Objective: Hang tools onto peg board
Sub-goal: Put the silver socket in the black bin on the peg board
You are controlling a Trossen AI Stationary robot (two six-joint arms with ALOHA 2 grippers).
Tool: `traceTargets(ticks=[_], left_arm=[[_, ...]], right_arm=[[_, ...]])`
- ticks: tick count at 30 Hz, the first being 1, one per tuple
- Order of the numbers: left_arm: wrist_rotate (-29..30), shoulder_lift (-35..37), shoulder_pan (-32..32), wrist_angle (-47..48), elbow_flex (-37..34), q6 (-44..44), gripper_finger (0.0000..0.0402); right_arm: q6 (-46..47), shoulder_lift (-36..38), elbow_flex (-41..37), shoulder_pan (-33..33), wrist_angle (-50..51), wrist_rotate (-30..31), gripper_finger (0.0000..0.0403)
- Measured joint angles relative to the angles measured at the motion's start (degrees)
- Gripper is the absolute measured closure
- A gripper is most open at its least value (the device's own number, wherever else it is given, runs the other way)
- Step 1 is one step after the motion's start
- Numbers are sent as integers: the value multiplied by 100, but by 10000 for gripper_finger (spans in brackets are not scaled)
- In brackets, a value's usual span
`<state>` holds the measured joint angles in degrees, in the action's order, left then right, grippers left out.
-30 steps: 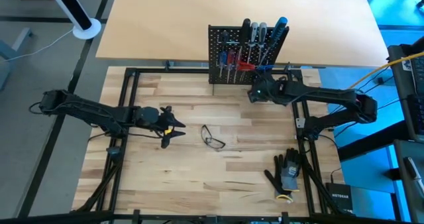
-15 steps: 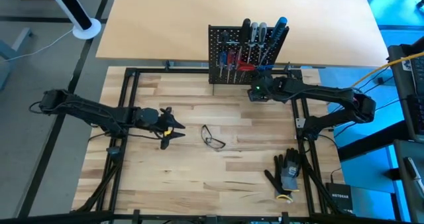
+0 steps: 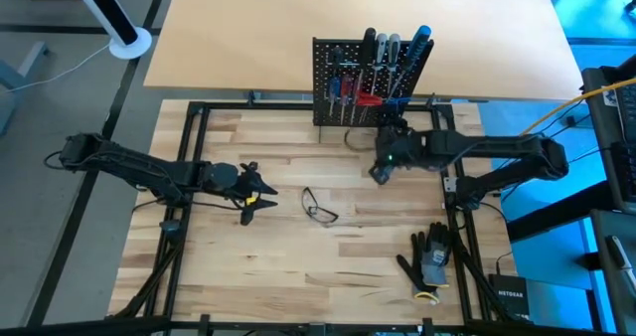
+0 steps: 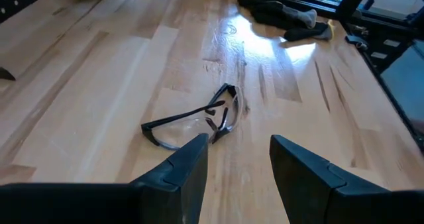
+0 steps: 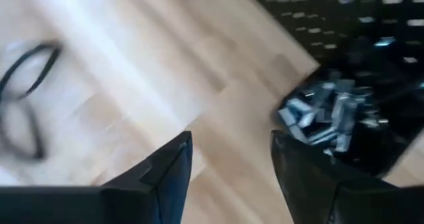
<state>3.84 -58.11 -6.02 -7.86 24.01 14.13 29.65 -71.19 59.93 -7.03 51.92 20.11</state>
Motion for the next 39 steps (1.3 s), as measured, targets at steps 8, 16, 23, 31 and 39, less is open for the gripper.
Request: traceTargets(ticks=[8,16,23,31,39], left_arm=[[0,0,0,-7,0,82,249],[0,0,0,-15,0,89,249],[0,0,0,-5,0,77,249],[0,0,-2,56,0,91,249],[-4,0,-118,111,0,90,249]], right_arm=[[37,-412,3,984,848,-405,210],[-452,-1297,5,1196,1780,-1206,211],[-1085,-2192,3,1189,2873,-1677,211],[-1366,-2616,-178,1187,3164,-1768,211],[-1366,-2613,-1125,1113,3208,-2576,211]])
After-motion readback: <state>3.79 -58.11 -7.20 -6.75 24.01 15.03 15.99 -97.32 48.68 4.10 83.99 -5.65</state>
